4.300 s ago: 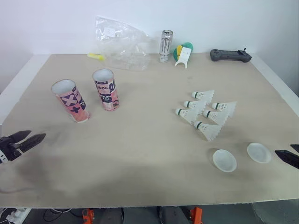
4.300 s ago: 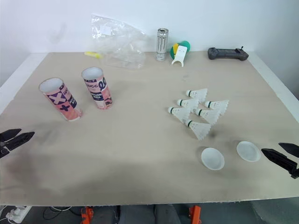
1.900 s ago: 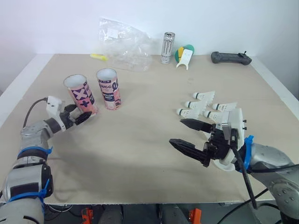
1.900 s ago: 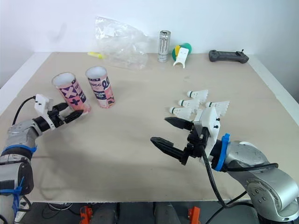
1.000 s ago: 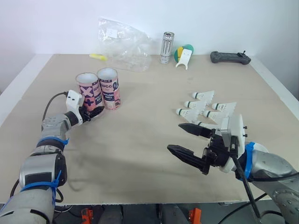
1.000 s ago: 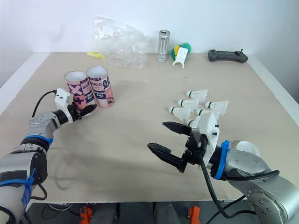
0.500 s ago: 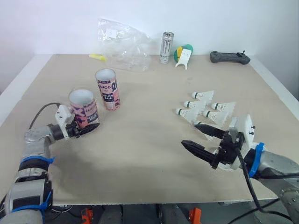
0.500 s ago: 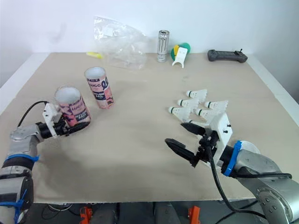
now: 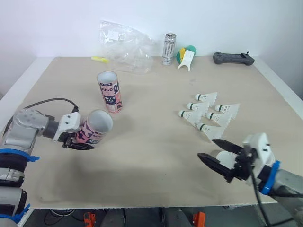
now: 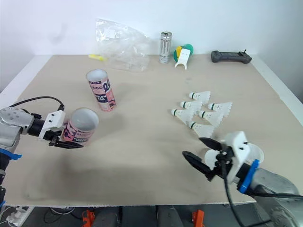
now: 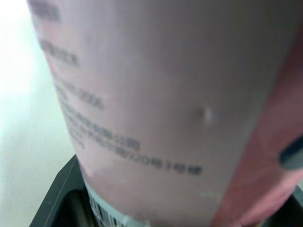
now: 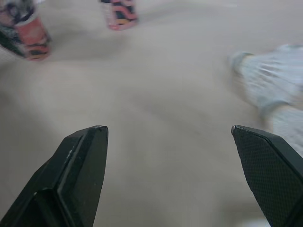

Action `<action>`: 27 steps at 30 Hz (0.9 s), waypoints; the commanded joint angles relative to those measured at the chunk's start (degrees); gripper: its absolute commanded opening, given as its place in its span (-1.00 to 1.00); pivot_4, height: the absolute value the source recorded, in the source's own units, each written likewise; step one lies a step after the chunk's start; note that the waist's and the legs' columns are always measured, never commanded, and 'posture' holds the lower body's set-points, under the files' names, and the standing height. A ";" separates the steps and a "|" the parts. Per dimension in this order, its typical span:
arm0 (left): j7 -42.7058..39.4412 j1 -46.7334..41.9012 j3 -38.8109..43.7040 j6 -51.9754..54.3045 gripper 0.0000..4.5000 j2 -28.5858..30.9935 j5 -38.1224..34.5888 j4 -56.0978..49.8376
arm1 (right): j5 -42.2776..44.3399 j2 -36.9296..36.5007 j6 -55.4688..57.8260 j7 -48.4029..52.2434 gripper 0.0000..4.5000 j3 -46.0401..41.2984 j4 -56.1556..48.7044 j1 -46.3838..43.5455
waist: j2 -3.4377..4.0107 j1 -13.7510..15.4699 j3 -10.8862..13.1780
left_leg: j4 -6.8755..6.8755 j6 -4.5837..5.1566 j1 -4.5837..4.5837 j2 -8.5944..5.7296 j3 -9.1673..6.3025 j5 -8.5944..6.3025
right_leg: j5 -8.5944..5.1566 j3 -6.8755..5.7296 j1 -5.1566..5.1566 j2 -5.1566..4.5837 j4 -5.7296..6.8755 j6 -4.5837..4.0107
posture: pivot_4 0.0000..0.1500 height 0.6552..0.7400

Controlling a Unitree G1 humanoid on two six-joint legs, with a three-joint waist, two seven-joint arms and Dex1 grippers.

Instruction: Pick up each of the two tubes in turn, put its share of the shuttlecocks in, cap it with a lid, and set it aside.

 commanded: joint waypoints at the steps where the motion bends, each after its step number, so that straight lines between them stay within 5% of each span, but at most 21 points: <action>1: -1.70 0.36 -7.65 0.59 0.27 1.35 -1.41 -2.07 | -1.94 -0.71 -2.09 1.80 1.00 -3.44 2.05 1.05 | 0.00 -0.01 0.00 | 0.00 0.00 0.02 0.01 0.00 0.00 | 0.00 0.00 0.00 0.01 0.00 -0.02 | 1.00 1.00; 9: -1.70 -2.53 -15.43 4.68 0.27 0.51 -4.61 -3.89 | -13.77 3.70 -6.55 -4.07 1.00 5.33 10.92 -4.69 | 0.37 -0.03 -0.38 | 0.06 0.01 0.10 -0.08 0.12 0.00 | -0.14 0.23 0.08 0.01 0.00 -0.22 | 1.00 1.00; 27: -1.70 -6.21 -22.94 7.12 0.27 1.95 -6.66 -6.81 | -18.75 8.32 -9.06 -3.76 1.00 12.95 18.77 -14.21 | 0.67 0.07 -0.56 | 0.04 0.13 -0.08 -0.17 0.14 -0.07 | -0.36 0.33 0.15 0.08 0.01 0.08 | 1.00 1.00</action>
